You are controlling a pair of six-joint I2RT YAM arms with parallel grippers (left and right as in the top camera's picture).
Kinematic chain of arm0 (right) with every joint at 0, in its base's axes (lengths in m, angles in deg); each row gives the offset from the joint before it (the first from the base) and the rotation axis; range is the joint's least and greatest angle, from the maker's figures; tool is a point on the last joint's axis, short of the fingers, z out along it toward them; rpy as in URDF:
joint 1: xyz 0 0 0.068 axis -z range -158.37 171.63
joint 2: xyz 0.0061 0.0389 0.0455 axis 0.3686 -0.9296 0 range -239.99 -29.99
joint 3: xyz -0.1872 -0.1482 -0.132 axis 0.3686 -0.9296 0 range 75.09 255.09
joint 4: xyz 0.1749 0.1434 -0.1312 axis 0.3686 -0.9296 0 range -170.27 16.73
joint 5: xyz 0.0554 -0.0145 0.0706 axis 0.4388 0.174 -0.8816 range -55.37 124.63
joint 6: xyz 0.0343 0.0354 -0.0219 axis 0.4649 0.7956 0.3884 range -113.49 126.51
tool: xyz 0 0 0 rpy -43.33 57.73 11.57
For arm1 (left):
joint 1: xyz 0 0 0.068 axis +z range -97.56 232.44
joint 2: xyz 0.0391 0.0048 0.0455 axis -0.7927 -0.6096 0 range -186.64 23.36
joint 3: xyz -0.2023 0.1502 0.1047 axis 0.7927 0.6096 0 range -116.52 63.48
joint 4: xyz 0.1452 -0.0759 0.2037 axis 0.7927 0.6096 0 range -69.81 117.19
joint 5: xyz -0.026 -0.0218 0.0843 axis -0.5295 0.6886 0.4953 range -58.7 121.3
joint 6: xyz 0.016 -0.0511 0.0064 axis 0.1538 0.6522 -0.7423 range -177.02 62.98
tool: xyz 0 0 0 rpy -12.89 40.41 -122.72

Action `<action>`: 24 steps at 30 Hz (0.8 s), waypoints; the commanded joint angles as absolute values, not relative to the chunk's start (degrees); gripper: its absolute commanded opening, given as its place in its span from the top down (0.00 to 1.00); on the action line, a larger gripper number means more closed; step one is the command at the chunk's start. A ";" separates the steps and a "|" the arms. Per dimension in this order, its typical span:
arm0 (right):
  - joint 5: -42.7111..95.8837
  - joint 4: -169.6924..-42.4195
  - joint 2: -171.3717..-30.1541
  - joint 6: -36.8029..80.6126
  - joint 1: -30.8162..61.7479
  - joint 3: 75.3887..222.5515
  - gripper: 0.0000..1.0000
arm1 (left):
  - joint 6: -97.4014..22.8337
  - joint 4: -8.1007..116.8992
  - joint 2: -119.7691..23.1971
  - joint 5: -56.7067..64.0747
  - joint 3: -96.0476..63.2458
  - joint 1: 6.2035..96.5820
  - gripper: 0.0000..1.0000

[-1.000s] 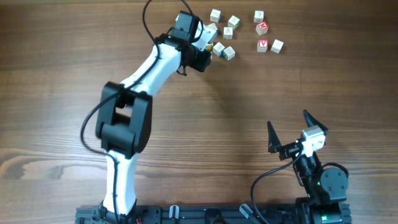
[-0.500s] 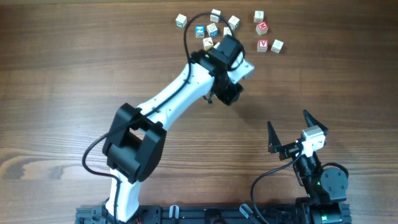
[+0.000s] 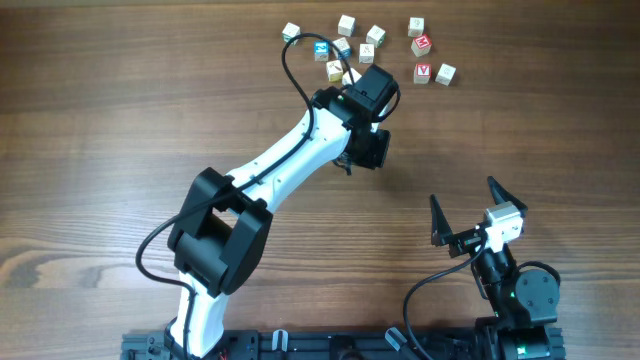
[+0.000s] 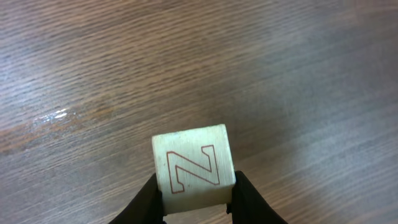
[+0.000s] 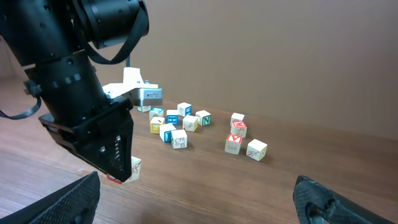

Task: Form a tower
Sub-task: 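Grasp the white Z block with the left gripper and lift, then carry the Z block left and set it down on the table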

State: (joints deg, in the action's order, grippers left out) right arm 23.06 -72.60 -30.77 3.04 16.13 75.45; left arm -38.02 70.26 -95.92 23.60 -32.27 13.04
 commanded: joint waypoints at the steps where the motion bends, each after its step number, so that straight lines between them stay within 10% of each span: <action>1: 23.01 -72.39 -30.26 3.65 15.98 75.39 0.00 | -35.11 65.38 -95.64 23.73 -31.33 12.41 0.74; 9: 23.01 -72.39 -30.26 3.68 15.98 75.39 0.00 | -35.11 60.77 -95.68 20.73 -31.33 10.09 0.75; 24: 23.01 -72.39 -30.26 3.65 15.98 75.39 0.00 | -35.76 89.71 -67.75 42.41 -31.33 15.56 0.82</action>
